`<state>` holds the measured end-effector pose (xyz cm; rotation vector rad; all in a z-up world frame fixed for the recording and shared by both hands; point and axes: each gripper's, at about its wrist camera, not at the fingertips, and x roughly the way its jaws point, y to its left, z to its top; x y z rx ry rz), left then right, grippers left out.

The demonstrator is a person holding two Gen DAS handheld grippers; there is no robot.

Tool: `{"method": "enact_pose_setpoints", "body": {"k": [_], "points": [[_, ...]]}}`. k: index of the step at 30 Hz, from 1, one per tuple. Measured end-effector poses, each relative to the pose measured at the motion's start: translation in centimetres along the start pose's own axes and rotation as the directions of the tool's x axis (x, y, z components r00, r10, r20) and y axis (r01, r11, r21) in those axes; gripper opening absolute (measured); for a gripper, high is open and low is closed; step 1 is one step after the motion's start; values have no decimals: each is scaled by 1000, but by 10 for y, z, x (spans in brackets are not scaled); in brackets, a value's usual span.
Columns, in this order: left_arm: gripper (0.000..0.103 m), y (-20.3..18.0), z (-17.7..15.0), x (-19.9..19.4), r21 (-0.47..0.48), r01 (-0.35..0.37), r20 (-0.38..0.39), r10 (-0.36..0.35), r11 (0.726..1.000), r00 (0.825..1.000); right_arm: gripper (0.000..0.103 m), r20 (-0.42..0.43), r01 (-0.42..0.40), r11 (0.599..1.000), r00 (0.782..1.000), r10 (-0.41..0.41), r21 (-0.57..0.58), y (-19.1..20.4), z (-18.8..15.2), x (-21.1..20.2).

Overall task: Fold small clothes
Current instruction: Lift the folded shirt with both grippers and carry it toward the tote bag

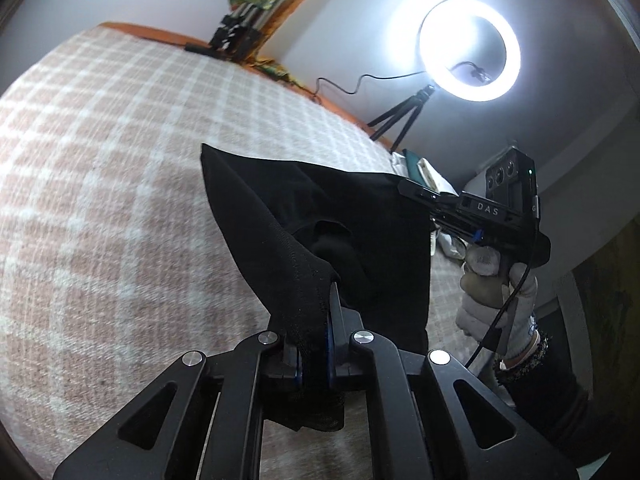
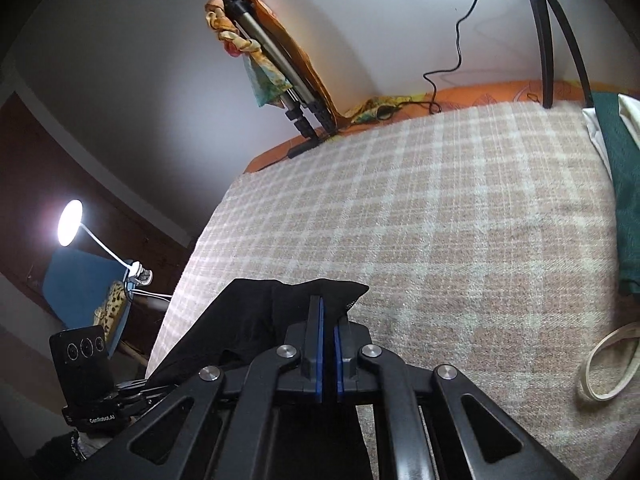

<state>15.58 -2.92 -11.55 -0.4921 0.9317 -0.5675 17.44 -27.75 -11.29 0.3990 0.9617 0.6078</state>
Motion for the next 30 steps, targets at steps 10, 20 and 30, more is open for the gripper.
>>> {"method": "enact_pose_setpoints", "body": {"k": [10,20,30], "points": [[6,-41,17,22,133,64,-34,-60,989,998,2,79,57,998,995,-57,5,-15,9,-45],[6,-108,41,75,236,136,-59,-125,962,990,2,173,150,987,972,-157,50,-63,24,-119],[6,-185,66,141,358,208,-71,-196,910,978,2,252,280,957,923,-290,73,-114,54,-187]]}}
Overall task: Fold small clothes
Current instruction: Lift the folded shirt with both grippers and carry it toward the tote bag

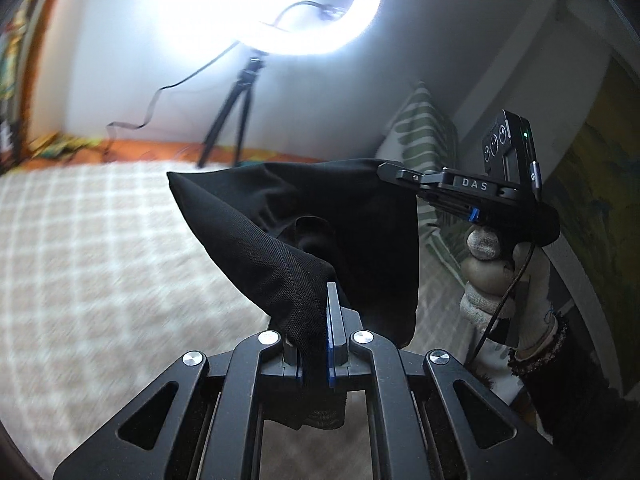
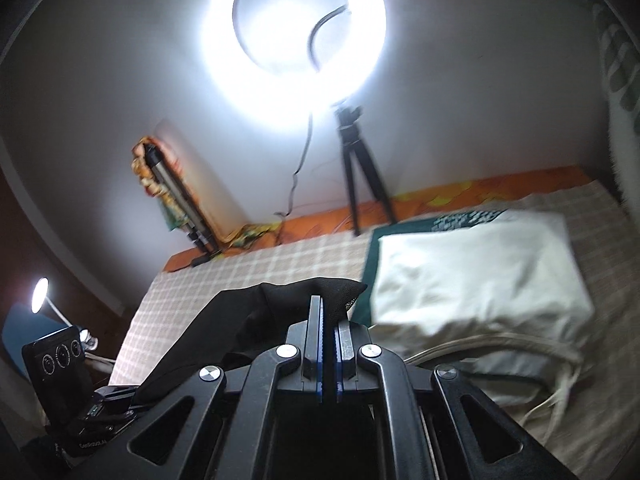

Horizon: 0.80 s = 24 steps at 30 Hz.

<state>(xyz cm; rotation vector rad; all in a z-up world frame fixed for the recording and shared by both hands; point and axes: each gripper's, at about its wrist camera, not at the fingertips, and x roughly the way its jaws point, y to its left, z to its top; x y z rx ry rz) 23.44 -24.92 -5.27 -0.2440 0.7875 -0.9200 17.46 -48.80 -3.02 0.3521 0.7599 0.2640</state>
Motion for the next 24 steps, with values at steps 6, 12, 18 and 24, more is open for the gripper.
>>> {"method": "enact_pose_setpoints", "body": {"k": [6,12,18,24], "points": [[6,-20,24,38,45,24,6,-24,999,1000,2,42,93,996,995,-93,-13,-35,32,-15],[6,-37,51,78,109,16,24,-18,994,1000,2,92,183,983,979,-182,-4,-73,65,-22],[6,-41,67,116,157,-7,27,2,987,1000,2,117,241,971,964,-240,7,-103,88,-13],[6,-39,75,159,163,-45,-5,47,986,999,2,100,279,960,955,-279,14,-133,101,13]]}}
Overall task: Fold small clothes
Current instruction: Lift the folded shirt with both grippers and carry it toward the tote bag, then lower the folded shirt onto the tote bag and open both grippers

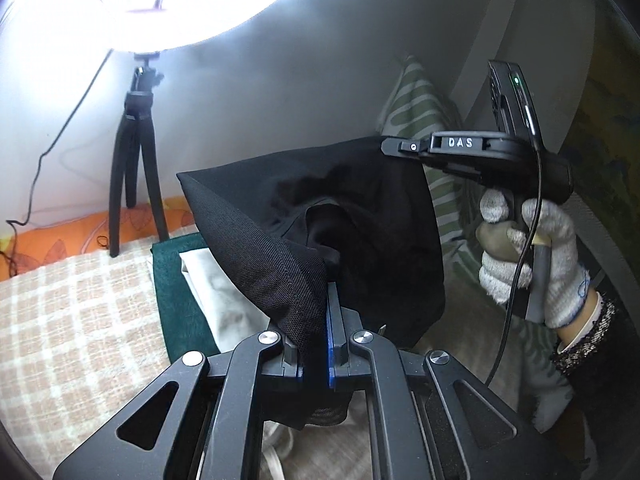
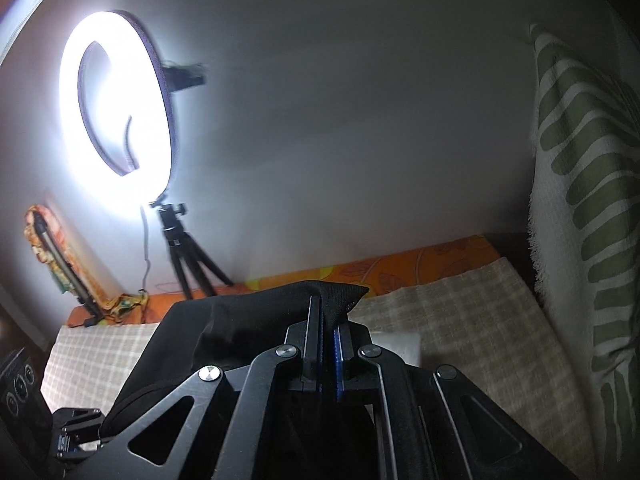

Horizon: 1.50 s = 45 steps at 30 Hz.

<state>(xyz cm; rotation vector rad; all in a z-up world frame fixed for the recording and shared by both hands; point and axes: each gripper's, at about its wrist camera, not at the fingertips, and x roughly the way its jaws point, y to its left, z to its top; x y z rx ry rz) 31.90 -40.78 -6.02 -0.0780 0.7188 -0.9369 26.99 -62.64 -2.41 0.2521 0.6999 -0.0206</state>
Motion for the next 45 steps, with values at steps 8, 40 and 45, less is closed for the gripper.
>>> {"method": "enact_pose_setpoints", "body": {"k": [8,40,45], "points": [[19,1,-6,18,13,-44,-106,46,999,993,10,-74,87,996,993,-89,-21,-19,-4,49],[81,-38,-14,-52,13,-195,-63,195,981,979,100,17,196,979,981,-195,-52,12,-37,-41],[81,-49,-21,-77,25,-205,-42,206,978,978,101,31,193,980,981,-192,-51,24,-44,-65]]}}
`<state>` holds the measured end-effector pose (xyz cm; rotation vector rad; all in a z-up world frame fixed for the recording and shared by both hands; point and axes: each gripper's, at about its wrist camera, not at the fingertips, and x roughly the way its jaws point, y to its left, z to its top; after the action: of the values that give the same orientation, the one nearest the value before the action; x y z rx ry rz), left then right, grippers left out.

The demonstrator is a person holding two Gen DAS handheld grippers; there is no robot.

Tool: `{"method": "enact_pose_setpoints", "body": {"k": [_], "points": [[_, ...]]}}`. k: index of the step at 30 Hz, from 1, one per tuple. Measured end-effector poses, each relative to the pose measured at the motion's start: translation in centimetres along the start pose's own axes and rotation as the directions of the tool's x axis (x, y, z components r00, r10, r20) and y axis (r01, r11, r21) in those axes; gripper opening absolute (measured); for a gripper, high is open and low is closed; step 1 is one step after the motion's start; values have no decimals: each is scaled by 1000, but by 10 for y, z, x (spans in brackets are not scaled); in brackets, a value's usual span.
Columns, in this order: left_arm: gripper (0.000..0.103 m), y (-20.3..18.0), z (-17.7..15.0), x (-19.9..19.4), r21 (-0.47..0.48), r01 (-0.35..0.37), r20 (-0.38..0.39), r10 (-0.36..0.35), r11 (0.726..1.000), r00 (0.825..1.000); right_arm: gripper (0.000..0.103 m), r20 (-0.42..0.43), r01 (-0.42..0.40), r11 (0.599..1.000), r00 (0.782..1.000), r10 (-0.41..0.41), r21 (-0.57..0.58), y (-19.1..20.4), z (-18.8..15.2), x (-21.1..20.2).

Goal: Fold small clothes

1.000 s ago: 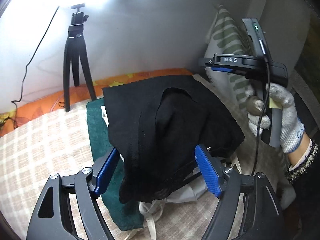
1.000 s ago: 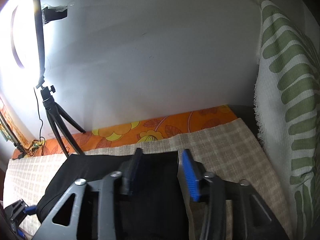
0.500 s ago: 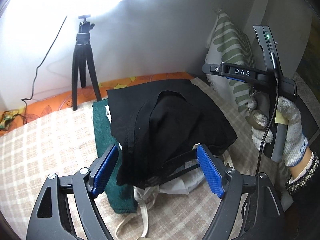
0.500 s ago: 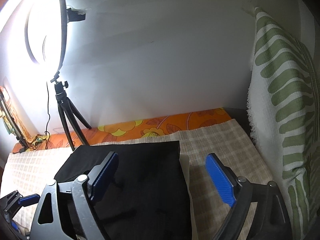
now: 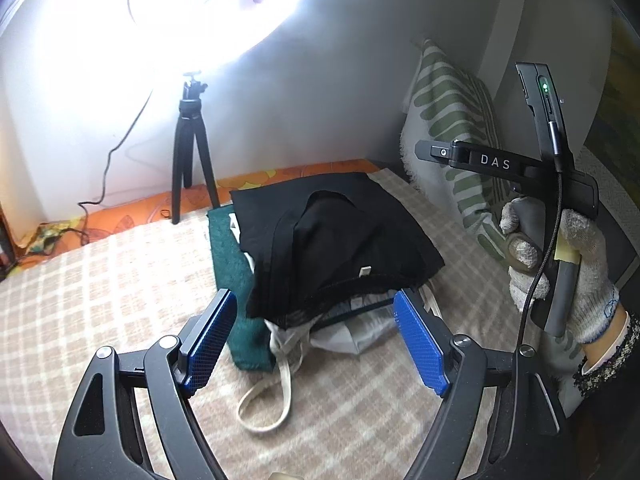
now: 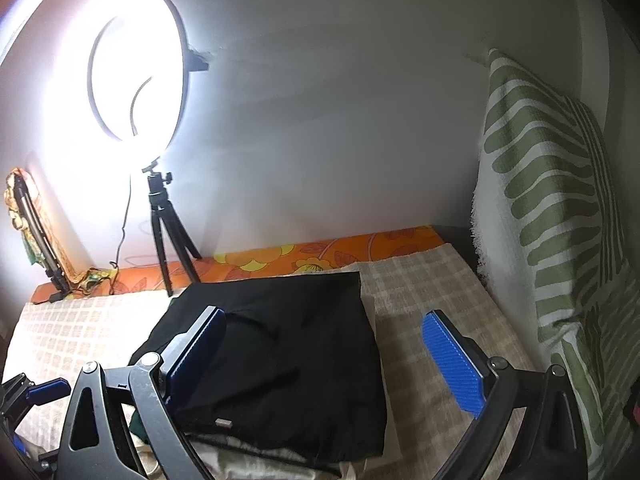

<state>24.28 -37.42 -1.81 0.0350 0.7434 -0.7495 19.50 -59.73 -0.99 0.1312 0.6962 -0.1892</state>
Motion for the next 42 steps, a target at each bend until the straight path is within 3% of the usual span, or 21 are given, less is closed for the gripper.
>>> {"method": "enact_pose_setpoints", "body": {"k": [14,25,31,35,42], "points": [[81,-16,-29,-77,51,-25,74,21,998,997,103,36,-16,1000,999,16,-14,47,-29,-73],[82,-26,-71,-134,88,-59,137,46,994,990,103,51,-27,999,998,29,-38,85,-84,-127],[86,-26,-94,-152,98,-70,152,55,993,987,103,55,-26,999,998,27,-20,98,-118,-143],[100,-24,-107,-156,96,-87,149,72,992,986,103,57,-12,1000,998,13,-22,107,-138,-148],[101,-15,-122,-151,76,-128,142,116,989,983,103,64,-8,1000,998,8,-3,115,-160,-149]]}}
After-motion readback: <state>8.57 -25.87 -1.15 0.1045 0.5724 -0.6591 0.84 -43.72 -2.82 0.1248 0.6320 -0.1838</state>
